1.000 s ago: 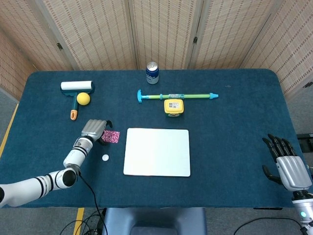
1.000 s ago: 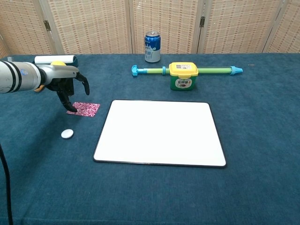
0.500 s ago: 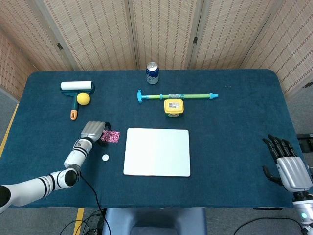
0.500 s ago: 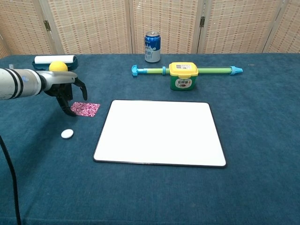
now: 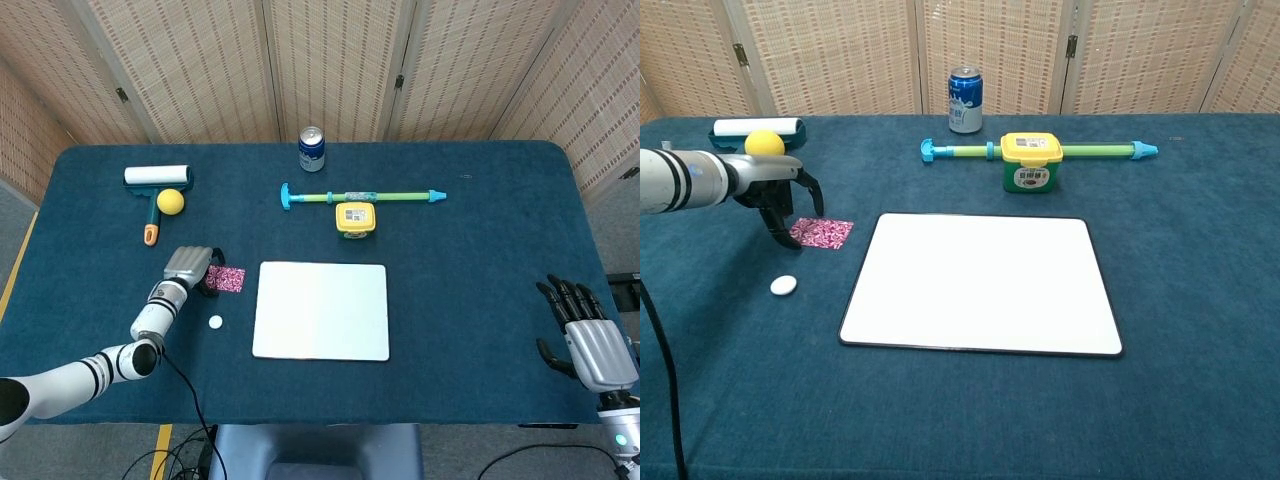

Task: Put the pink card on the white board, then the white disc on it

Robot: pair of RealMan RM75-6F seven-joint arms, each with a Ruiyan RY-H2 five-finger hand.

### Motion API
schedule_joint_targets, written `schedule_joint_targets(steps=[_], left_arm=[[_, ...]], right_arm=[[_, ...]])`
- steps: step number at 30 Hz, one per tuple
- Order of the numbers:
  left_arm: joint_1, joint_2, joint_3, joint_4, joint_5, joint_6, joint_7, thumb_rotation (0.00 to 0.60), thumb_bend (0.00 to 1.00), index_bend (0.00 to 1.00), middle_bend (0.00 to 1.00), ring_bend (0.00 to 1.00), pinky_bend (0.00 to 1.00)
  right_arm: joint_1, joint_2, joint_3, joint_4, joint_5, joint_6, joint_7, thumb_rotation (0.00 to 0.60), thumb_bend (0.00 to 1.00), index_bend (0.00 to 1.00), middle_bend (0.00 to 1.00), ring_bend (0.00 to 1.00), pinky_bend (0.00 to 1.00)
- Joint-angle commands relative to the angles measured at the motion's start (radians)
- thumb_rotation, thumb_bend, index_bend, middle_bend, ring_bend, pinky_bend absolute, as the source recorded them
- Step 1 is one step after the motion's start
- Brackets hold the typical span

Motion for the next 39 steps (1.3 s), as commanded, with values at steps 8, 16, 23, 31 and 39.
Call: schedule_joint_targets(steps=[8,16,23,31,39], left_arm=[[0.005,-0.018,0.0,0.035,0.027,-0.014,-0.03,0.6,0.23,0.37,1.0,1.0,1.0],[0.023,-0.036,-0.003,0.064,0.075,0.001,-0.059,0.6,0.23,0.4,1.0,1.0,1.0],[0.039,-0.051,-0.009,0.082,0.121,0.013,-0.082,0.6,0.23,0.43,1.0,1.0,1.0],[0.045,-0.04,-0.024,0.063,0.146,0.015,-0.096,0.6,0.23,0.45,1.0,1.0,1.0],[0.045,0.023,-0.037,-0.055,0.129,0.071,-0.053,0.6,0.23,0.44,1.0,1.0,1.0]], right_arm=[[-0.004,0.001,-0.001,0.001,-0.004,0.01,0.002,0.6,0.32,0.0,0.0,0.0,0.0],[-0.007,-0.001,-0.002,0.001,-0.009,0.018,-0.003,0.6,0.32,0.0,0.0,0.0,0.0],[-0.009,-0.003,-0.005,0.0,-0.016,0.023,-0.008,0.6,0.32,0.0,0.0,0.0,0.0],[-0.008,-0.004,-0.005,0.0,-0.019,0.023,-0.009,0.6,0.32,0.0,0.0,0.0,0.0],[-0.005,-0.001,-0.009,0.0,-0.027,0.018,-0.002,0.6,0.32,0.0,0.0,0.0,0.0]])
